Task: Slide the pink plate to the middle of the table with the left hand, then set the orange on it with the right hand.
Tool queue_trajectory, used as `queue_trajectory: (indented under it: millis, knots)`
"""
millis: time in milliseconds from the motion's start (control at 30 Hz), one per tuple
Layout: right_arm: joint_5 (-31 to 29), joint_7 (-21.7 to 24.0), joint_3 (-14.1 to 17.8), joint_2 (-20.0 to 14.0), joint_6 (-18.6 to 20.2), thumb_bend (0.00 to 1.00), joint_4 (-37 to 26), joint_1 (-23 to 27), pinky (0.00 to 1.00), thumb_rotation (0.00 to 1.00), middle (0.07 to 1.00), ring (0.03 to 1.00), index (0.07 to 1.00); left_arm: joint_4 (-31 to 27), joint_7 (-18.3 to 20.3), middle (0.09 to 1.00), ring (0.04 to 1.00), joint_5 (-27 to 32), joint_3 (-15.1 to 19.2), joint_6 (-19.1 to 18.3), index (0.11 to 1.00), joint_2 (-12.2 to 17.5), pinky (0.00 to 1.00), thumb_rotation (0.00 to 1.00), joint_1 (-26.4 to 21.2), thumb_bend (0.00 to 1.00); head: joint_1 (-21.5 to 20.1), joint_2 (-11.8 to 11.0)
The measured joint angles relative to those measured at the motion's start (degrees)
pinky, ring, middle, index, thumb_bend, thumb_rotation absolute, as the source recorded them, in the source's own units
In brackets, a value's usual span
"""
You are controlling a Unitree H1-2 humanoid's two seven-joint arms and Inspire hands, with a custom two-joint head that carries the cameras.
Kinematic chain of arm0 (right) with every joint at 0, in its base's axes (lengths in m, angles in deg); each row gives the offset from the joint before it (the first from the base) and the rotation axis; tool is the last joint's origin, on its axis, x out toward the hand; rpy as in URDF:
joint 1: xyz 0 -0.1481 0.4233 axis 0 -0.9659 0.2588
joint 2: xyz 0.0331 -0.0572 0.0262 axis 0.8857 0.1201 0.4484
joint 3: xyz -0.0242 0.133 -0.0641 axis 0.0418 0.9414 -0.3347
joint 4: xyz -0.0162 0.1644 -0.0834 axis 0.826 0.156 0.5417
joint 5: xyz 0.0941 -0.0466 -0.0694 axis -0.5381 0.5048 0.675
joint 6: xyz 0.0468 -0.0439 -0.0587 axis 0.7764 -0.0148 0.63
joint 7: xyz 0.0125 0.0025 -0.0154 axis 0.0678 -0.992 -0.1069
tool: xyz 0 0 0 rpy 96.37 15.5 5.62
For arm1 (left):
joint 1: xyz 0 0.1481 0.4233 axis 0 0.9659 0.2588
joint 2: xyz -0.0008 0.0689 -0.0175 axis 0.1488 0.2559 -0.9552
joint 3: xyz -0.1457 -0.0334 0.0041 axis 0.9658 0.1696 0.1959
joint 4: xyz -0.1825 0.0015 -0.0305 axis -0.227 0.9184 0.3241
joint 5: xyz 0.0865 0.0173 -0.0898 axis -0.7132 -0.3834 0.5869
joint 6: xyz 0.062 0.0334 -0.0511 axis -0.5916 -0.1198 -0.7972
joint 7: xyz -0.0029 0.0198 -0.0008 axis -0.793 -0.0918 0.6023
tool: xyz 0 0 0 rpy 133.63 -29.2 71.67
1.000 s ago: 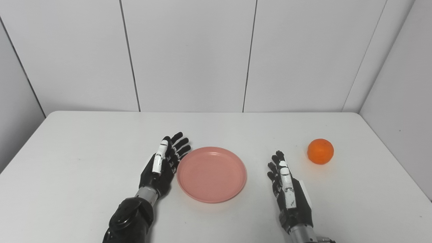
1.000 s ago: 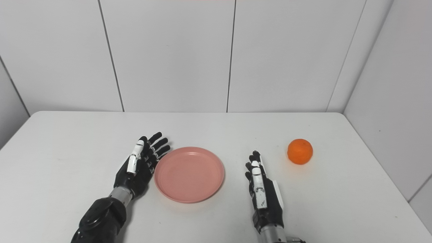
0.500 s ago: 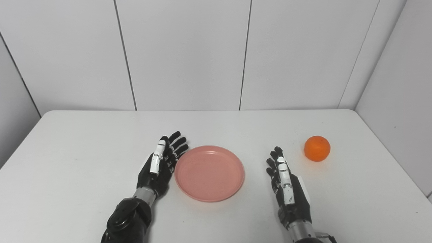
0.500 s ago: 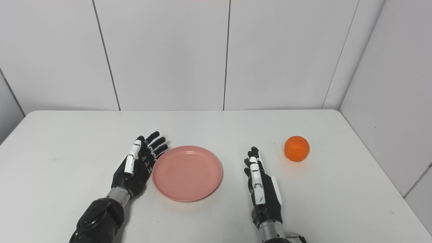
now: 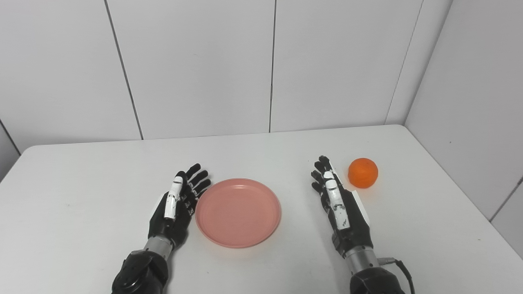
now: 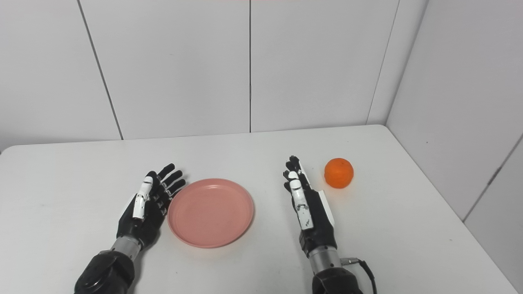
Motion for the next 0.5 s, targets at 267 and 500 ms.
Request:
queue_trajectory:
  millis: [267, 500]
  knots:
    - [2.01, -0.08, 1.58, -2.77, 0.58, 0.35, -0.43, 3.44, 0.92, 0.91, 0.923, 0.908, 0.913, -0.86, 0.20, 0.892, 0.893, 0.11, -0.14, 0.07, 0.874, -0.08, 0.92, 1.00, 0.68, 0.32, -2.64, -1.50]
    - [7.82, -0.89, 1.83, -4.11, 0.65, 0.50, -2.11, 5.94, 0.93, 0.84, 0.920, 0.921, 0.921, -0.56, 0.43, 0.899, 0.897, 0.16, 0.08, 0.30, 0.878, -0.04, 0.91, 1.00, 0.70, 0.33, -5.01, -2.64]
